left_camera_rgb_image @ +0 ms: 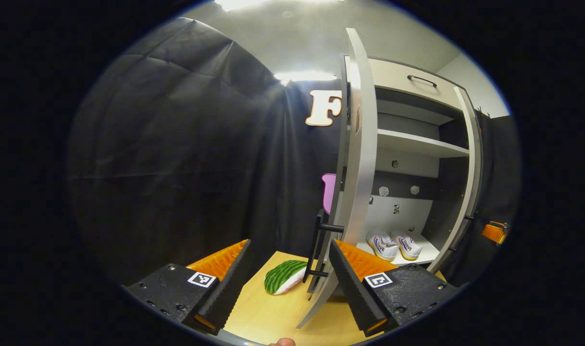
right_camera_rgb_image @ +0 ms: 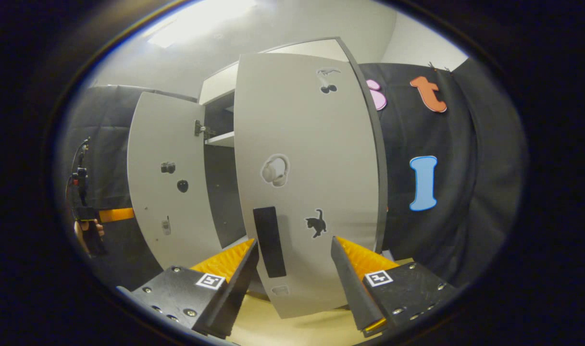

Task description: Grab one shoe with the right hand and put it into the shoe cabinet, grab the other shoe with the left hand and put it into the shoe cabinet; then close the right door with the right hand and the left door with the left hand.

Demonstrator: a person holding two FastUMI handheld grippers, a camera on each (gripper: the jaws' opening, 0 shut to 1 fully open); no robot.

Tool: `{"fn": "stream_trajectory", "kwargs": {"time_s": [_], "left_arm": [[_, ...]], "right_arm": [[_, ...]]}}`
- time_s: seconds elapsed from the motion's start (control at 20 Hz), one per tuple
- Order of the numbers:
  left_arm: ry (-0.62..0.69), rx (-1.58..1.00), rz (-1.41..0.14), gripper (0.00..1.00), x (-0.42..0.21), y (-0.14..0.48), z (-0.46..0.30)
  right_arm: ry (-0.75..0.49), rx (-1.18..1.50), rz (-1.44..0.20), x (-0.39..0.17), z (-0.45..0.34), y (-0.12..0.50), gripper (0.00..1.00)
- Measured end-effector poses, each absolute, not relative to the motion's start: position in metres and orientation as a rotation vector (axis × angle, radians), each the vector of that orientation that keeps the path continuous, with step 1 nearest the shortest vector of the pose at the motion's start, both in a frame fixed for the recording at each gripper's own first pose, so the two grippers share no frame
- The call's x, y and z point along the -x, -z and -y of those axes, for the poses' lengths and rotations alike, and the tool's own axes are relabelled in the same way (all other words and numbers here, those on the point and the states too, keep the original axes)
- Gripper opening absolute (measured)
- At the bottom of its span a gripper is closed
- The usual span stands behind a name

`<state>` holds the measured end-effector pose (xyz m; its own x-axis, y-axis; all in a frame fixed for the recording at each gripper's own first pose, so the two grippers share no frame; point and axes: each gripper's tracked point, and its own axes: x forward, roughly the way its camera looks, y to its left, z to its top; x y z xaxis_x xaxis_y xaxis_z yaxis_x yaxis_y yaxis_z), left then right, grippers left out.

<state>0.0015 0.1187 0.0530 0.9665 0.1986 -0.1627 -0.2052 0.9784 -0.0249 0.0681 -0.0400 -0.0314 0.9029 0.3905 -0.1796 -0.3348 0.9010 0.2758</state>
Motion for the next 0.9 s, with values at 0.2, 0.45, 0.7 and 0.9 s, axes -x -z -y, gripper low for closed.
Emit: {"fn": "stream_trajectory", "kwargs": {"time_s": [0.2, 0.45, 0.7, 0.9], "left_arm": [[-0.162, 0.029, -0.167, 0.95, -0.013, -0.048, -0.115], [-0.097, 0.007, -0.173, 0.94, -0.017, -0.047, -0.099], [-0.002, 0.045, -0.181, 0.93, -0.011, -0.047, -0.075], [0.062, 0.027, -0.181, 0.93, -0.017, -0.045, -0.043]], "right_arm": [[-0.365, -0.239, -0.238, -0.069, 0.041, 0.034, 0.90], [-0.373, -0.247, -0.246, -0.068, 0.031, 0.039, 0.90], [-0.382, -0.249, -0.244, -0.067, 0.027, 0.039, 0.90], [-0.369, -0.257, -0.244, -0.066, 0.035, 0.040, 0.90]]}}
